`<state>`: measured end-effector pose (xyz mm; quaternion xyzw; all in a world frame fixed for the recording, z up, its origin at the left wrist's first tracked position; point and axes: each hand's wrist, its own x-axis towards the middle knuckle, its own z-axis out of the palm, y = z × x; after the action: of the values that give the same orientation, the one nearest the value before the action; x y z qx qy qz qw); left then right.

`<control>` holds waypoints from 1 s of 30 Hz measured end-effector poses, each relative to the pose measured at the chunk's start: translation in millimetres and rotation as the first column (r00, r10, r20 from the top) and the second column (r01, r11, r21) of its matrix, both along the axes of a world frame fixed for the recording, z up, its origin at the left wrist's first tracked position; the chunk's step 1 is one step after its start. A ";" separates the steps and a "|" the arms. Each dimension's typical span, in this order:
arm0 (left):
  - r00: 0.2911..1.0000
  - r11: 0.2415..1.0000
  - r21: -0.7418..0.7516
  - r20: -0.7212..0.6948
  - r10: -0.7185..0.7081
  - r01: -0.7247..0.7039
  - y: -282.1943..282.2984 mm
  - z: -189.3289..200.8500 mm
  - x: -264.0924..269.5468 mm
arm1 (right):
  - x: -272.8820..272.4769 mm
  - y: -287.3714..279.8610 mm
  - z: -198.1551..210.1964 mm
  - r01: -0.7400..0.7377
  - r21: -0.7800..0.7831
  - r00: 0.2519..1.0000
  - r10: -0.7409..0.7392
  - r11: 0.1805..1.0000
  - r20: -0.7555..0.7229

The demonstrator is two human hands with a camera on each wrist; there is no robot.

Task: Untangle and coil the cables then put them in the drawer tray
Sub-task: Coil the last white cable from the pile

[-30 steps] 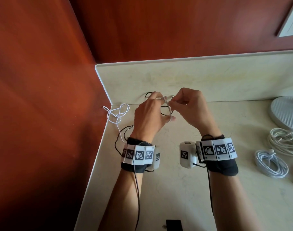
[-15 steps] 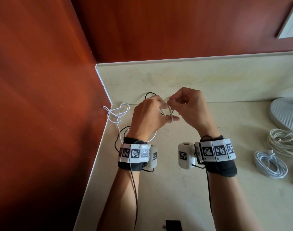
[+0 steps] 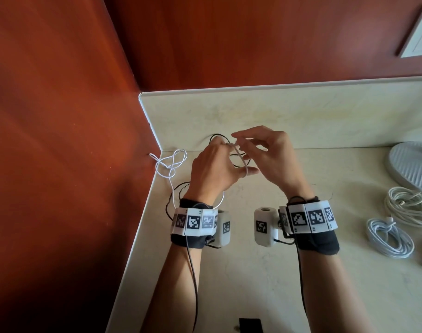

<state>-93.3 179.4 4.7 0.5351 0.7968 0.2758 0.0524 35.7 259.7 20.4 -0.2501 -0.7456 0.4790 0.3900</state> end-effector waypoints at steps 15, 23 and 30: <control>0.986 0.990 0.137 0.164 -0.033 0.010 -2.0 6.3 8.9 | 1.7 0.4 -0.5 0.066 0.001 0.998 -0.066 0.998 -0.002; 0.948 0.972 0.230 0.316 -0.023 -0.053 0.8 11.0 3.2 | 3.0 2.6 -3.8 0.035 -0.014 0.997 -0.036 0.999 -0.062; 0.779 0.936 0.349 0.601 -0.182 -0.051 -3.0 20.3 -5.1 | 0.5 13.1 -23.3 -0.086 -0.313 0.993 0.106 0.946 0.048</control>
<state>-98.4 176.4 25.1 0.4419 0.6536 0.5705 0.2281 36.2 272.8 -2.9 -0.2870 -0.6843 0.6005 0.2979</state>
